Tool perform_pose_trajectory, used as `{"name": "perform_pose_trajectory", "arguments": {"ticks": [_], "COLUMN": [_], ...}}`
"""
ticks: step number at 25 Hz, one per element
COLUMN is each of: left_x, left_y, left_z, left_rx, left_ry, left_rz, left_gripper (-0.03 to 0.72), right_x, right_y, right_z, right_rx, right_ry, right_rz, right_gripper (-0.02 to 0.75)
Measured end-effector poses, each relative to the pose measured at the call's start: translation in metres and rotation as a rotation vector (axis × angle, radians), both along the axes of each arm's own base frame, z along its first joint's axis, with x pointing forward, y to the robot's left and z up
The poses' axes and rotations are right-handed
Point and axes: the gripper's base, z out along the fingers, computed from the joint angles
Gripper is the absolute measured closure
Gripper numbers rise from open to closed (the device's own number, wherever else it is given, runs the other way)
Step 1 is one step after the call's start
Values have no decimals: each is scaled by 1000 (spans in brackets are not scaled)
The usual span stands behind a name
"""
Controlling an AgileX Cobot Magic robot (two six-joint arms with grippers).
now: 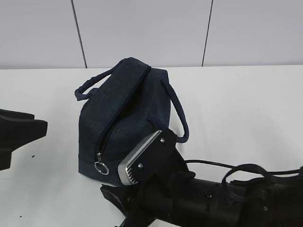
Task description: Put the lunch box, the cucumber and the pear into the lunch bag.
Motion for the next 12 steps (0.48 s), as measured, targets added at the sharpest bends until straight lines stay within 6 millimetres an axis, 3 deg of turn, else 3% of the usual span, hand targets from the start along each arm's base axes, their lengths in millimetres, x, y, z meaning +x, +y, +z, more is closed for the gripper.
{"name": "perform_pose_trajectory", "arguments": {"ticks": [12], "left_x": [0], "left_y": [0], "left_z": [0], "left_rx": [0], "left_ry": [0], "left_rz": [0], "left_gripper": [459], "right_x": [16], "right_y": [15], "right_z": [-12], "right_rx": [9], "right_ry": [13], "right_rz": [-39], "right_gripper": [424]}}
